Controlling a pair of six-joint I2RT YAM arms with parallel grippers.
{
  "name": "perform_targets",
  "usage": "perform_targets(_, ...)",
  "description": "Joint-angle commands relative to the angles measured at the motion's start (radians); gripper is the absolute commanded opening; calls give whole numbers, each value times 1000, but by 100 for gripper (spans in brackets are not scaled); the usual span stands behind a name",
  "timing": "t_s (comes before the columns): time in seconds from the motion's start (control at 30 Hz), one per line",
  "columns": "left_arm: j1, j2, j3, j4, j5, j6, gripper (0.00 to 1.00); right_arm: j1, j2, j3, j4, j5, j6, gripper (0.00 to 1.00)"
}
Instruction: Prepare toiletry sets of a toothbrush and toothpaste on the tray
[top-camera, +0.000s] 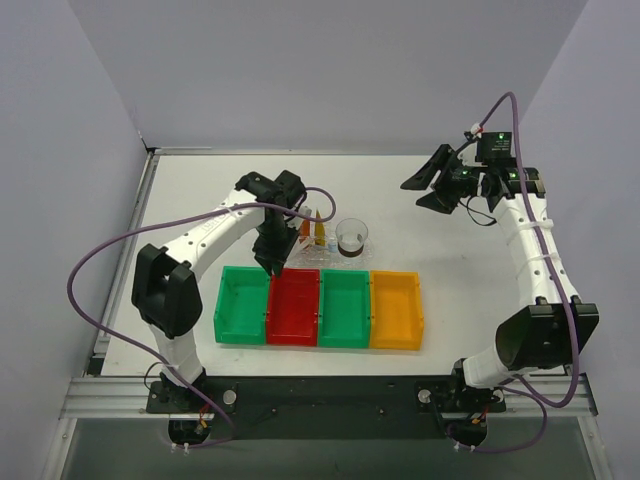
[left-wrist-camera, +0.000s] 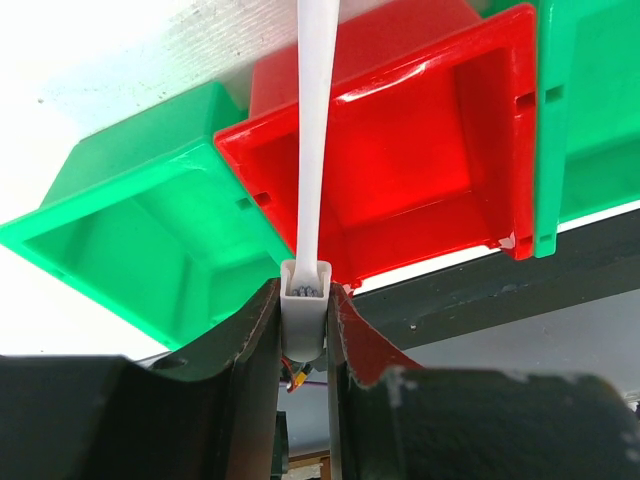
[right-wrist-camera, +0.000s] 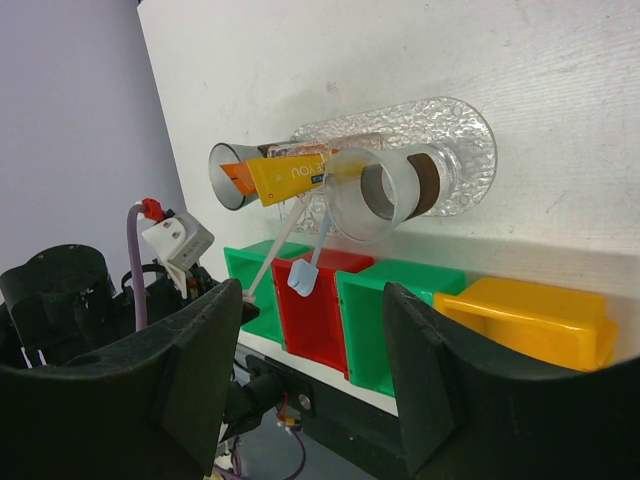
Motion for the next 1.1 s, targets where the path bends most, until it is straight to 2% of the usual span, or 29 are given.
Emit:
perform_targets(0.0,10,9,56,-157,19,-16,0,-13,13,42,-6,-21,-12,54)
perform_targets(0.23,17,28,72,-152,32,-20,0,-15,26,50,-6,-24,-11,54)
perform_targets(0.5,27,49,85,-146,45,-26,8,-22,40,56,-4,-25,-11,54)
perform_targets(0.87,28,65,125,-151,33,-30,39,-22,55,62,-6,-32,-9,54)
perform_targets(1.07,30,59,128,-149,16,-30,50,-24,59,67,-4,-33,-6,54)
